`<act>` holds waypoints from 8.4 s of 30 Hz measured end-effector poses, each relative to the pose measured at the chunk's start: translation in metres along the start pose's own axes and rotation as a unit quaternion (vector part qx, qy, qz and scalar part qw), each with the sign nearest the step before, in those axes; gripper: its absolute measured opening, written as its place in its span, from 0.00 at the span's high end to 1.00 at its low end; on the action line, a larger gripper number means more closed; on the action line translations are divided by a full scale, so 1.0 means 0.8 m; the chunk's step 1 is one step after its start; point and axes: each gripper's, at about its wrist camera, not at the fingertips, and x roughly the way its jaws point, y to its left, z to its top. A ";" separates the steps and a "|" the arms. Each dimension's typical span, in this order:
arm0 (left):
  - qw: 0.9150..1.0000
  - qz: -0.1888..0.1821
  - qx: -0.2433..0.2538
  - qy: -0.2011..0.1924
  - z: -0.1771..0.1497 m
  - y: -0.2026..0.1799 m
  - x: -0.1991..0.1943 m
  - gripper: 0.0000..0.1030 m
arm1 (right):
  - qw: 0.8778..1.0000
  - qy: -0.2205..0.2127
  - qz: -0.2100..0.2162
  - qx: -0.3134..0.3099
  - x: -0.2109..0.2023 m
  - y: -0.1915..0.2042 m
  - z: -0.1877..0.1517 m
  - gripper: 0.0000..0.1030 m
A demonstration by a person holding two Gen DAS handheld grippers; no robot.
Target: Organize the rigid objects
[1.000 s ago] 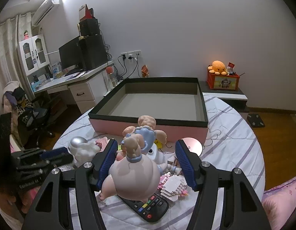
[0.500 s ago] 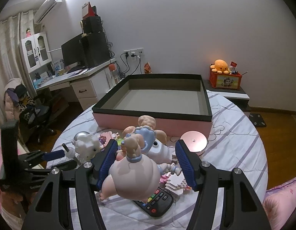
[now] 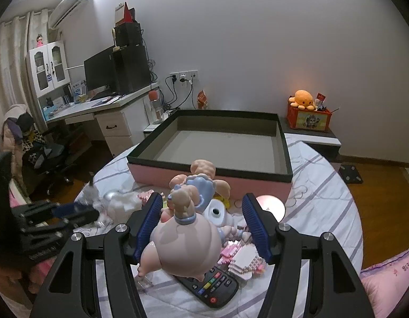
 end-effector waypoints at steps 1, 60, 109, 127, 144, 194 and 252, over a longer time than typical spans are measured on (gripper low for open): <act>1.000 -0.003 0.002 -0.005 0.007 -0.003 -0.001 0.70 | 1.000 -0.002 -0.001 -0.002 0.000 0.001 0.003 0.38; 0.994 0.027 -0.020 0.105 0.144 0.014 0.225 0.65 | 0.985 0.160 -0.062 0.004 0.233 -0.045 0.083 0.38; 0.997 0.073 0.006 0.017 -0.049 0.006 0.033 0.00 | 0.994 0.006 -0.105 0.030 -0.030 -0.038 -0.075 0.16; 0.998 0.039 -0.004 0.051 -0.043 0.025 0.069 0.31 | 0.992 0.071 -0.093 0.051 0.037 -0.054 -0.082 0.16; 0.997 0.060 -0.007 0.049 -0.040 0.036 0.047 0.31 | 0.987 0.127 -0.081 0.056 0.081 -0.060 -0.074 0.29; 0.995 0.046 0.017 -0.088 0.188 -0.041 0.067 0.31 | 0.997 -0.038 -0.057 -0.031 0.061 -0.046 0.125 0.41; 0.974 0.123 -0.027 -0.187 0.053 -0.029 -0.097 0.00 | 0.992 -0.122 -0.022 -0.024 -0.081 -0.001 0.023 0.00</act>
